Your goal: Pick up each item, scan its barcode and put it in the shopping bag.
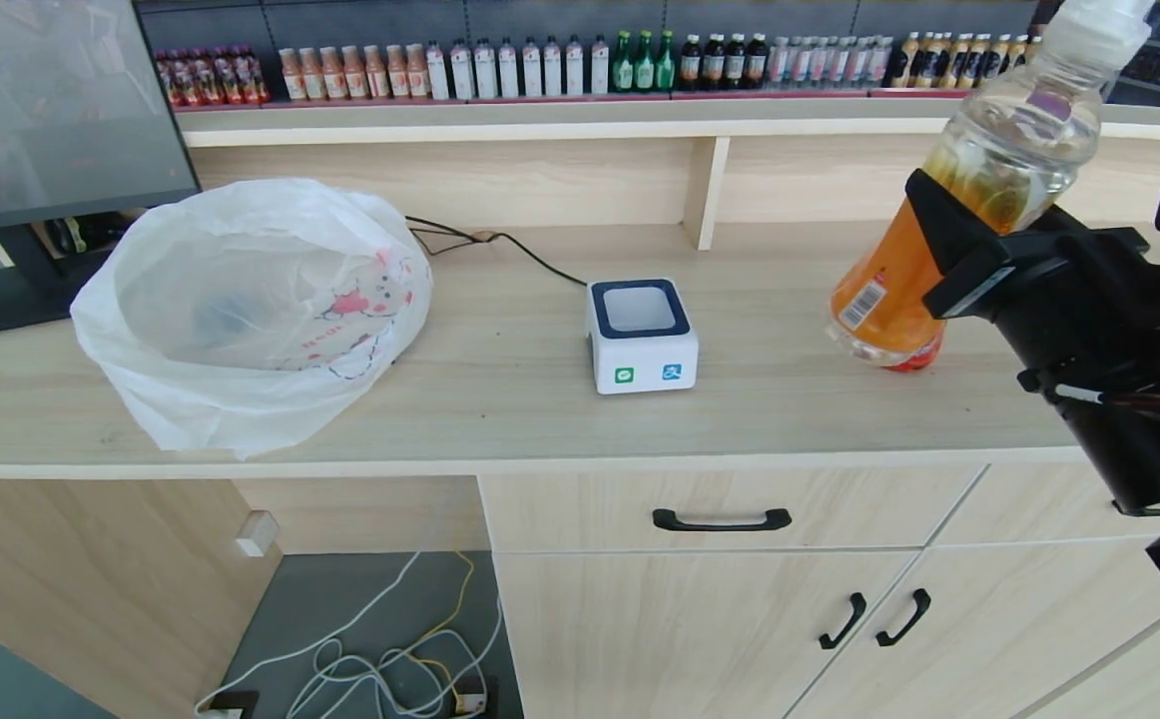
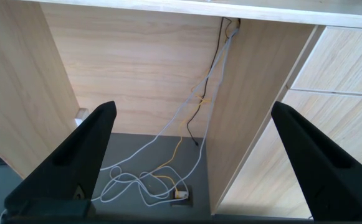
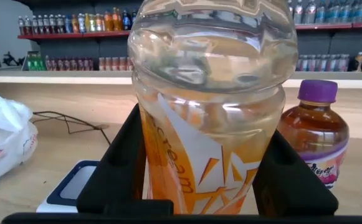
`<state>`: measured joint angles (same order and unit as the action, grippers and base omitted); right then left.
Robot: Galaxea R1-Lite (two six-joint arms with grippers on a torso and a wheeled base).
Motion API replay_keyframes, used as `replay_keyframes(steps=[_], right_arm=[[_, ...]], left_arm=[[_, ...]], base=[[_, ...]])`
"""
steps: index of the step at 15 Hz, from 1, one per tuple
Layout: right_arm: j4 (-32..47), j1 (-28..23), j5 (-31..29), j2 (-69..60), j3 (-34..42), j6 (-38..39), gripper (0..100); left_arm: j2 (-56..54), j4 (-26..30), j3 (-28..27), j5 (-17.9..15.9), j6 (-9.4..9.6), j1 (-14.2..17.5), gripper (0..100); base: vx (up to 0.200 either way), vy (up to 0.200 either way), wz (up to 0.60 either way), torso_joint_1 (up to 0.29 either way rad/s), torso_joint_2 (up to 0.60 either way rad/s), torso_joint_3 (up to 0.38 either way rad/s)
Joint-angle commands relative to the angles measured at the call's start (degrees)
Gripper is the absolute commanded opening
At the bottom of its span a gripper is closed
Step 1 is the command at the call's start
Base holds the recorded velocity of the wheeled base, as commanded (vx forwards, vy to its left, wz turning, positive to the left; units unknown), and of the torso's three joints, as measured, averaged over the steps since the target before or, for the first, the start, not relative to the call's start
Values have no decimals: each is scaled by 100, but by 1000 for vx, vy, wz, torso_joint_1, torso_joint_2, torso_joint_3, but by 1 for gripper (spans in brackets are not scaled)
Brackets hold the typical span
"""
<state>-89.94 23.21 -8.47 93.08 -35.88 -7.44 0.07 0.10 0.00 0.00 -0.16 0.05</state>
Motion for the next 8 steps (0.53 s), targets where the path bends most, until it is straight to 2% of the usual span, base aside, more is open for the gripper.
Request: replay_keyframes(steps=[1,6,8], right_arm=[[-6,8,3,167,-7,-12,0],[-6,8,21,176,-7,5,0],[-6,17,21,202,-7,14,0]], left_arm=[[1,-1,0,0,-2,-5,100],[1,-1,0,0,-19,4,100],[1,-1,0,0,-19,4,100]], base=[[0,0,0,0,0,0],[0,0,0,0,0,0],[0,200,0,-2,-5,5]])
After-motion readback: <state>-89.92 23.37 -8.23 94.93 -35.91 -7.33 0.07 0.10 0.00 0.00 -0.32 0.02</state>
